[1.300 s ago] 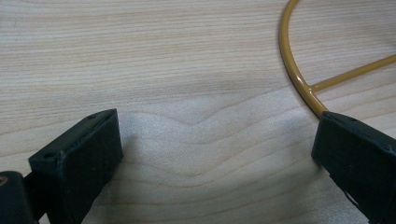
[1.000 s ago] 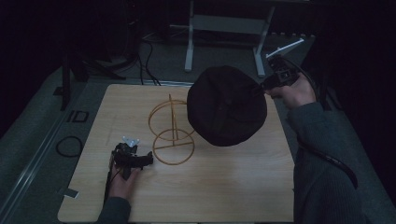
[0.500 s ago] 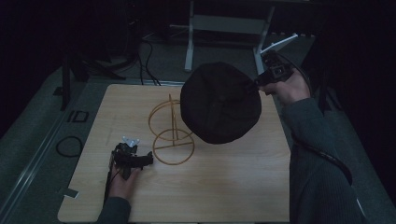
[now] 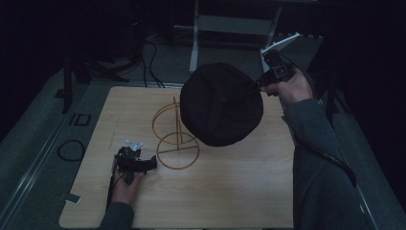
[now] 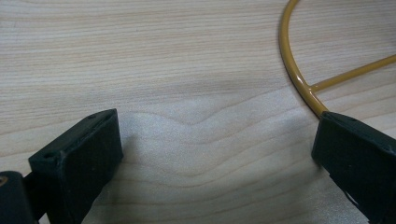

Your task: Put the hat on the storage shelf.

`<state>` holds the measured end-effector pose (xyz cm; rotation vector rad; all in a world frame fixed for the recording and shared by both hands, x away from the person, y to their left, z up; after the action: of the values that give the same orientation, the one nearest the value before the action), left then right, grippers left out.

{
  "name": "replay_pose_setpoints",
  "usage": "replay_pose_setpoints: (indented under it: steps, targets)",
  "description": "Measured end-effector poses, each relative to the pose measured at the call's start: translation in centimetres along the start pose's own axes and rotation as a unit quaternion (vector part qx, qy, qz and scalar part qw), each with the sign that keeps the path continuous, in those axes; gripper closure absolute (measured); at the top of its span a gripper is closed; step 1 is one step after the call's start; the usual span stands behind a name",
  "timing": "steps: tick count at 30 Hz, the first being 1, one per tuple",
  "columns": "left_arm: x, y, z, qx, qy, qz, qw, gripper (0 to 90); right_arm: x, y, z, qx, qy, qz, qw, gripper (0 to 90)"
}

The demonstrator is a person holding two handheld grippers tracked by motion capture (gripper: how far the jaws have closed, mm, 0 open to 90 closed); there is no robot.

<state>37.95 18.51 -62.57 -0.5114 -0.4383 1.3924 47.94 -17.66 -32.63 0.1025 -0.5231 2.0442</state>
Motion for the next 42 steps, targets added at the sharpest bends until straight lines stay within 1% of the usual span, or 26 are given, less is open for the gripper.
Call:
replay_pose_setpoints:
  steps: [3,8,15,32,42]
  targets:
    - [0.0,0.0,0.0,0.0,0.0,0.0,1.0,1.3,0.7,-0.3,-0.3,0.003,0.001,0.006,1.0,77.7]
    - [-0.1,0.0,0.0,-0.001,0.001,0.0,1.0,1.2,1.5,-0.8,-0.3,0.006,0.007,0.013,0.9999,77.7]
    - [-0.1,0.0,0.0,-0.001,0.002,0.0,1.0,1.2,2.6,-1.4,-0.6,0.006,0.002,0.022,0.9997,77.8]
    - [-0.1,0.0,0.0,-0.001,0.001,0.0,1.0,1.2,4.4,-2.3,-1.0,0.008,-0.005,0.033,0.9994,77.7]
    - [-0.1,0.0,0.0,-0.001,0.001,0.0,1.0,1.2,5.5,-2.8,-1.8,0.011,-0.008,0.042,0.999,77.7]
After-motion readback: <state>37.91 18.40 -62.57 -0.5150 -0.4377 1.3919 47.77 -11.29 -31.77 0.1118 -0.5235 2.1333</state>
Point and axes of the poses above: each handheld gripper's, and its own axes: z roughly backward along the jaws, y roughly out of its underside, x roughly to its left, the point moved 8 cm from there along -z, roughly forward along the jaws, and after that the axes turned 8 degrees about x, right-handed, at the moved point
